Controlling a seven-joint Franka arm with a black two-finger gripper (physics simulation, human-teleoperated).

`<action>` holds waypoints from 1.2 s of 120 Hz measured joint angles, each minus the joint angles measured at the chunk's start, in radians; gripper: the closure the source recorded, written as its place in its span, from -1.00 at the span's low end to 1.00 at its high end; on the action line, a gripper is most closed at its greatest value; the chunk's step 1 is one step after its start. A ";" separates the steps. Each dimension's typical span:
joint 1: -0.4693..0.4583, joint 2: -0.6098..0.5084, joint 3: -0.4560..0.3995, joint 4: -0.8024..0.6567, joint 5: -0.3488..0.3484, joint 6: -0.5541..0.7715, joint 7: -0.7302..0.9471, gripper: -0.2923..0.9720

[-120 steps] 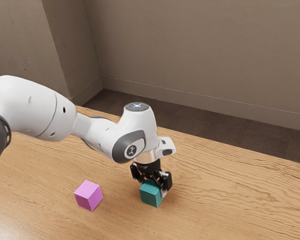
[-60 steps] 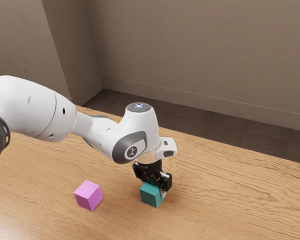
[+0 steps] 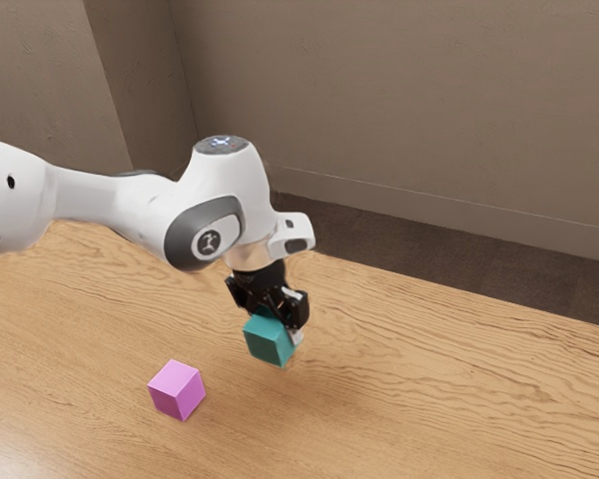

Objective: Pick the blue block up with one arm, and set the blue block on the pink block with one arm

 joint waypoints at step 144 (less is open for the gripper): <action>0.009 -0.192 0.236 -0.290 0.101 -0.004 0.131 -0.07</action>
